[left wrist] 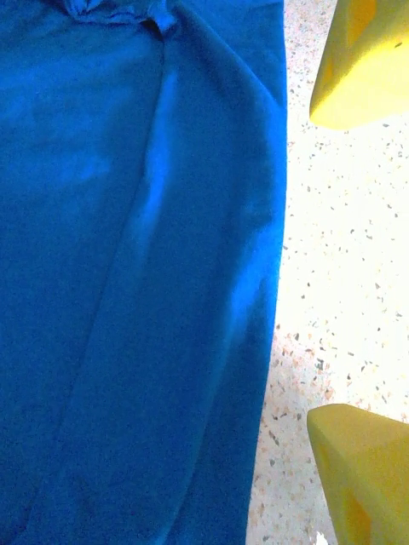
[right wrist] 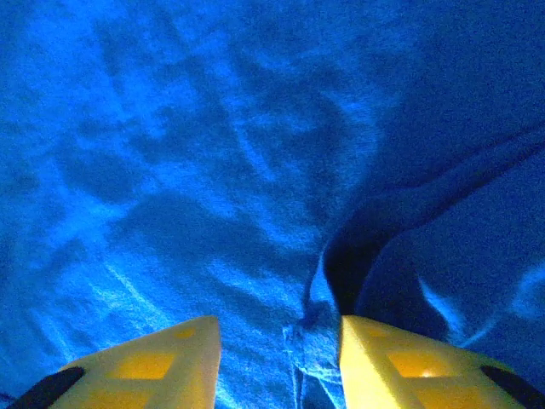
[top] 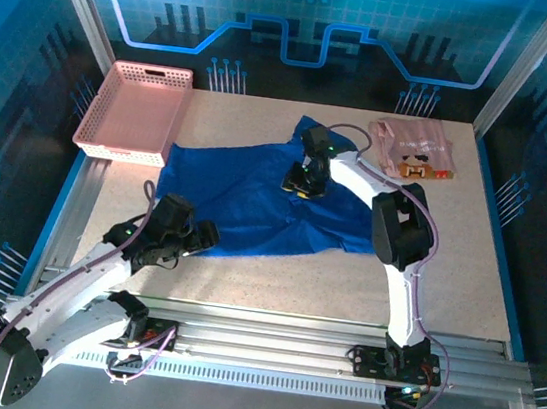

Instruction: Fold and stack the t-shirts

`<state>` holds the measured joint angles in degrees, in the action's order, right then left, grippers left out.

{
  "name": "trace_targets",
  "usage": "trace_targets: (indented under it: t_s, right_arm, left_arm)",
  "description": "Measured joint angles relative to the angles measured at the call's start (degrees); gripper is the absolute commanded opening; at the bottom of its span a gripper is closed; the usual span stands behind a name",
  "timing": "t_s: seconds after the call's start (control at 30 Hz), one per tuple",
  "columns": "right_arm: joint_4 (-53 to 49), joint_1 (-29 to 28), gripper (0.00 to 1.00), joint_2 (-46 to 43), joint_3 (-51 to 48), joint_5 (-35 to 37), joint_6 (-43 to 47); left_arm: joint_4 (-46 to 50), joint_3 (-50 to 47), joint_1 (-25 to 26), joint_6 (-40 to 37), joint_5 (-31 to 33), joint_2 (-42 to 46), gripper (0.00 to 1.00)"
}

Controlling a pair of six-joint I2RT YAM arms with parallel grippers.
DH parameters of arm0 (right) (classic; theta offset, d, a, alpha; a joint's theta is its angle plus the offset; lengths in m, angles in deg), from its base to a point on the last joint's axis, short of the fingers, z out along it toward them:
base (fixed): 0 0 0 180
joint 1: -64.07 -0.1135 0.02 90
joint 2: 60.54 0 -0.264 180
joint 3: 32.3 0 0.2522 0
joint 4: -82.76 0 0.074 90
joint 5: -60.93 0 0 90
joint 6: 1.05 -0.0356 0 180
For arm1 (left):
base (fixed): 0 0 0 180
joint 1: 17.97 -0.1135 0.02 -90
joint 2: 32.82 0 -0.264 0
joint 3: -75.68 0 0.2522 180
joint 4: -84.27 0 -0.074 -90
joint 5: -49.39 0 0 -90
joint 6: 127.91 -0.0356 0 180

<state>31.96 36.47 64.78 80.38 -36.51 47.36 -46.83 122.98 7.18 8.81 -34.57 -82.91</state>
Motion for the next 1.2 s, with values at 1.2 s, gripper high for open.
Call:
trace_targets:
  t_s: [1.2]
  right_arm:
    - [-3.3,11.4,0.43,-32.7,-46.3,16.8,-5.0]
  left_arm:
    - [-1.9,-5.0,-19.1,4.0,2.4,-16.7,0.56]
